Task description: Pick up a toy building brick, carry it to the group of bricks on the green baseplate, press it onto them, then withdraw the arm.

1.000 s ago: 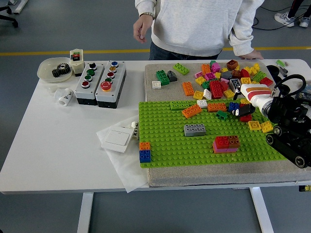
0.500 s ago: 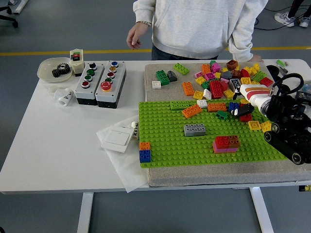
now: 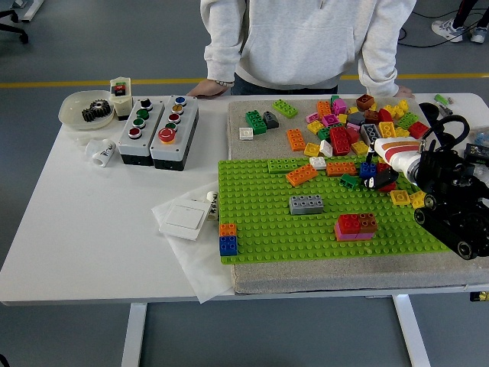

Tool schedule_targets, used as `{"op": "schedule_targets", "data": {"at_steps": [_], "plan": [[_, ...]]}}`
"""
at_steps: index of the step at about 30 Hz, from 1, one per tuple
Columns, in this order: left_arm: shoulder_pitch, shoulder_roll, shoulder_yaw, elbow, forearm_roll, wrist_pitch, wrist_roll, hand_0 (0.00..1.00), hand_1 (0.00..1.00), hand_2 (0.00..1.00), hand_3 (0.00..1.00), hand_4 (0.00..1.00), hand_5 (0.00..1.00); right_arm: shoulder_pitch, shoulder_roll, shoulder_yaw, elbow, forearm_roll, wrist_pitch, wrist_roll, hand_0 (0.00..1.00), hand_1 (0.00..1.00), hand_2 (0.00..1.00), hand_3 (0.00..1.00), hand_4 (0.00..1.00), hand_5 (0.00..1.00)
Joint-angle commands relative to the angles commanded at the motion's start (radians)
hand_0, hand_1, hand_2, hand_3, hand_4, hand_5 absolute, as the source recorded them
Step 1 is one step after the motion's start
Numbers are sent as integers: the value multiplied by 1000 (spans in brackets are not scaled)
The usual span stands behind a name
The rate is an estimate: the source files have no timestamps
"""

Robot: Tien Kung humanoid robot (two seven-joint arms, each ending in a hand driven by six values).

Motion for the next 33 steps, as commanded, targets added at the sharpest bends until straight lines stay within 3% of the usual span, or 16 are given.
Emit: {"op": "schedule_targets", "data": {"at_steps": [3,4,9,10,27,33], "plan": [[0,0,-1,0,2,0,1,765,761,794,593,622,616,-1,0,-1,-2,0,-7,0,737,700,720,605,855,360],[0,0,-2,0,3,-1,1,766,761,794,593,622,615,-2,0,-2,-2,-1,-11,0,719,684,691,536,780,411],[-1,-1,-4,-1,7,-2,2,766,761,794,593,622,615,-6,1,-4,-4,-12,-25,4,719,684,691,536,780,411],[-1,-1,-4,-1,7,-2,2,767,761,794,594,622,615,-7,1,-5,-5,-16,-29,5,652,642,626,501,716,481],[1,0,0,0,2,-1,1,766,761,795,593,622,615,-17,-11,-5,-1,-50,-45,16,623,587,598,487,681,518],[7,1,-3,1,5,0,-1,767,761,795,594,622,615,-24,-41,11,47,-77,-53,16,621,575,590,487,658,509]]}}
